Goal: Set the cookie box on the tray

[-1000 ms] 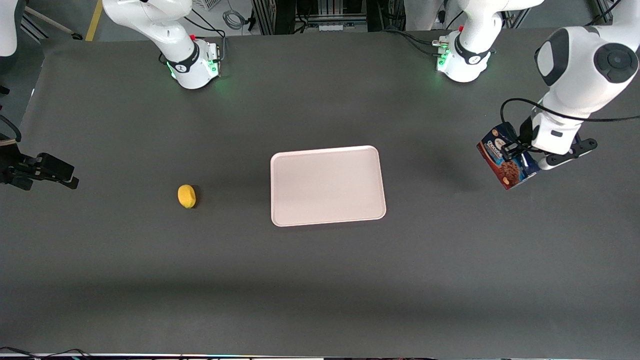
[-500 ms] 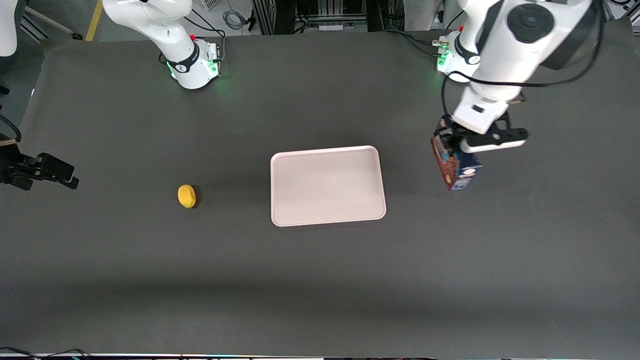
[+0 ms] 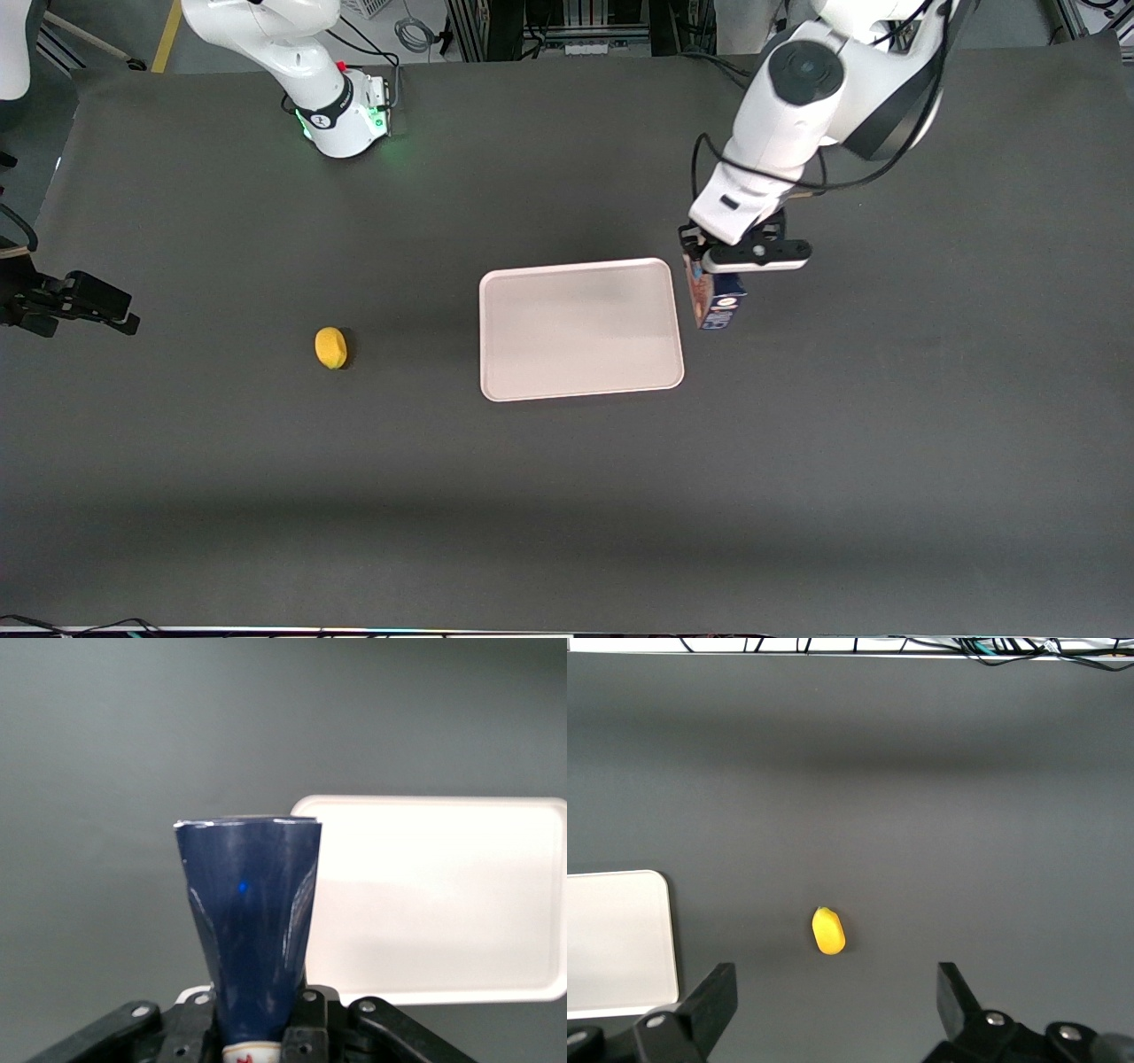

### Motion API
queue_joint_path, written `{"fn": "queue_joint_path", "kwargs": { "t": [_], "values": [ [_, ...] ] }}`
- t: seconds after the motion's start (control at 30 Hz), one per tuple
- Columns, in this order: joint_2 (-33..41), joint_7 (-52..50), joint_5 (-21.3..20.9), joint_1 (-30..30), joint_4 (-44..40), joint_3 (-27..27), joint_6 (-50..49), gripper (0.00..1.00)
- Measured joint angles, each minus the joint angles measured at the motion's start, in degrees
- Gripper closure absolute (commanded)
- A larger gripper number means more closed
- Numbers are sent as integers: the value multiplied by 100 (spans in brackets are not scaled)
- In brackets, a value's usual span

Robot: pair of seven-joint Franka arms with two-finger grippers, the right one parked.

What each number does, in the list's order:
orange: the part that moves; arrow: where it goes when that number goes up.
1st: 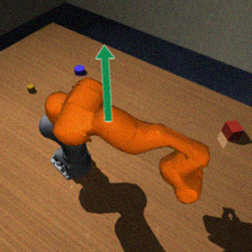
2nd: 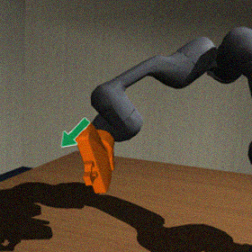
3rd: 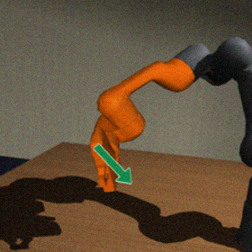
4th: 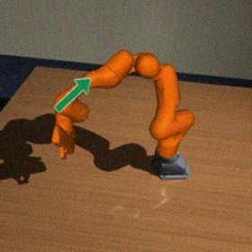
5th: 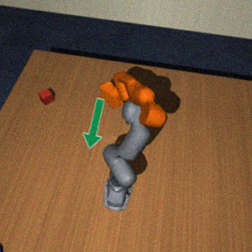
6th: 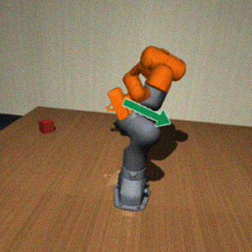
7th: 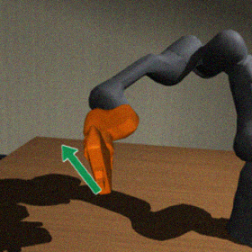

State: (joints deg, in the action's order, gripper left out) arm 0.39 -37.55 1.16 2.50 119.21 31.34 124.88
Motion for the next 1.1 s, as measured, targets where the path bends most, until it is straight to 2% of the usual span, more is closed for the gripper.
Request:
{"fn": "queue_joint_path", "kwargs": {
  "t": [0.2,0.43,0.57,1.0,1.1],
  "values": [
    [-700,-300,-105,226,-1,51,586,82],
    [-1454,-724,-756,436,-15,50,1147,82],
    [-1801,-886,-994,537,-55,36,1351,82],
    [-2317,-1060,-1194,815,-123,-374,1890,82],
    [-2407,-1075,-1346,875,-123,-495,1982,80]
  ]
}}
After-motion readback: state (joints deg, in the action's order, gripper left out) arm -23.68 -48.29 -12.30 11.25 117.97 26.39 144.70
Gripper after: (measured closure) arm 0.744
